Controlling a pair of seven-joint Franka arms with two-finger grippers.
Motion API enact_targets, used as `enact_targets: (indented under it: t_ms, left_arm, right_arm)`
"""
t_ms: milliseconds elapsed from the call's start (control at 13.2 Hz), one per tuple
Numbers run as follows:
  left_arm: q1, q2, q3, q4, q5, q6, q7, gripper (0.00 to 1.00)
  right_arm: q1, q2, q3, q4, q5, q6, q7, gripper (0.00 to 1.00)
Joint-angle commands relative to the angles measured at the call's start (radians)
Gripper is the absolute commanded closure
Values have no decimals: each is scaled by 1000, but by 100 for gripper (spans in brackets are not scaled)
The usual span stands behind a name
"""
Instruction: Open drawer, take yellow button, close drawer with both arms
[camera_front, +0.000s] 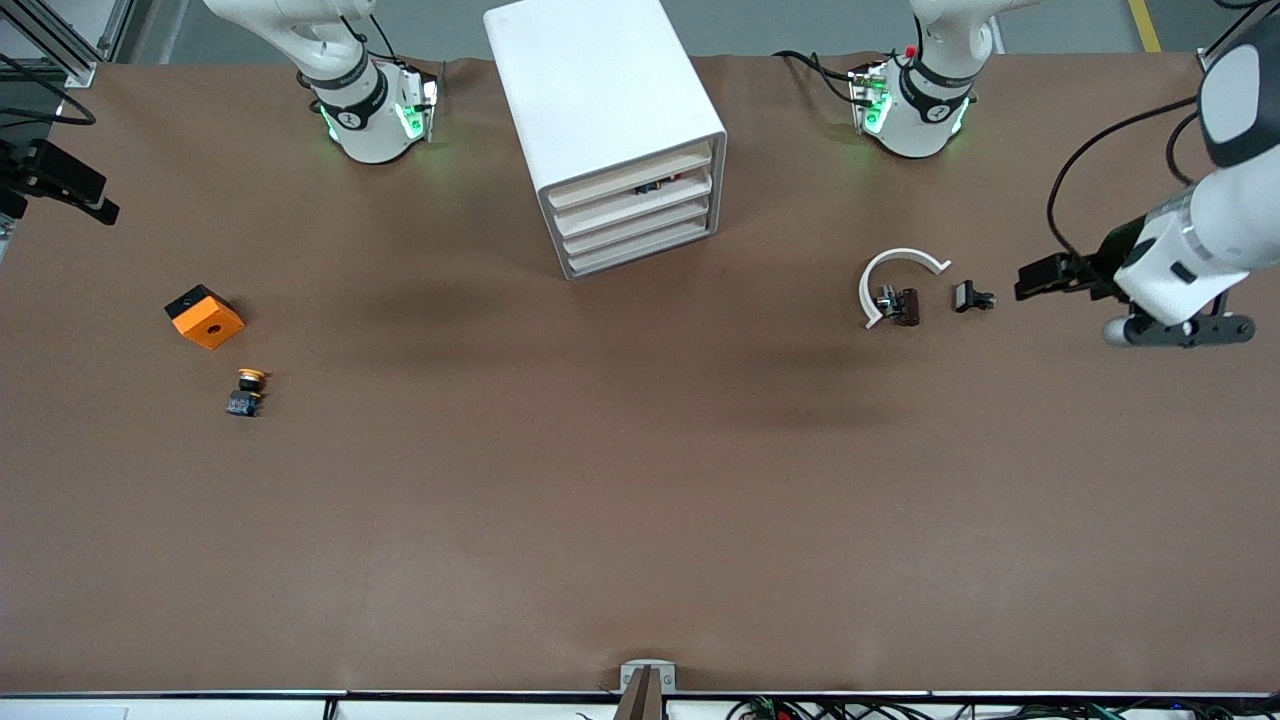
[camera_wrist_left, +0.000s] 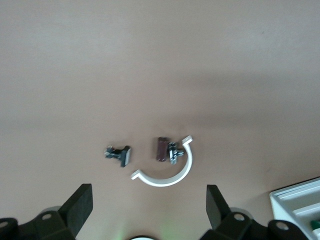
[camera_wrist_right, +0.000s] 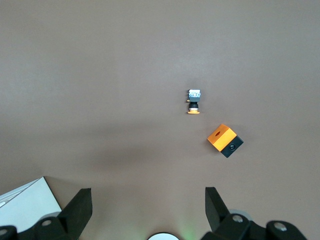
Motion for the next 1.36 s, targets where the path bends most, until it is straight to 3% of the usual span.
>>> enact_targets:
  t_ms: [0, 227, 379, 758, 985, 1288]
  left_arm:
    - [36, -192, -11, -131, 17, 10, 81, 0]
    - [37, -300, -10, -127, 15, -88, 83, 0]
    - [35, -311, -10, -81, 5, -134, 76, 0]
    - [38, -185, -14, 124, 1, -160, 71, 0]
    - [35, -174, -14, 132, 8, -154, 80, 0]
    - [38, -61, -14, 223, 14, -146, 66, 0]
  right_arm:
    - [-14, -44, 8, -45, 15, 19, -13, 0]
    - [-14, -41, 8, -40, 15, 27, -14, 0]
    - [-14, -39, 8, -39, 16, 28, -14, 0]
    - [-14, -39, 8, -36, 16, 47, -14, 0]
    - [-9, -38, 9, -36, 16, 54, -14, 0]
    - [-8, -41, 9, -36, 16, 51, -16, 0]
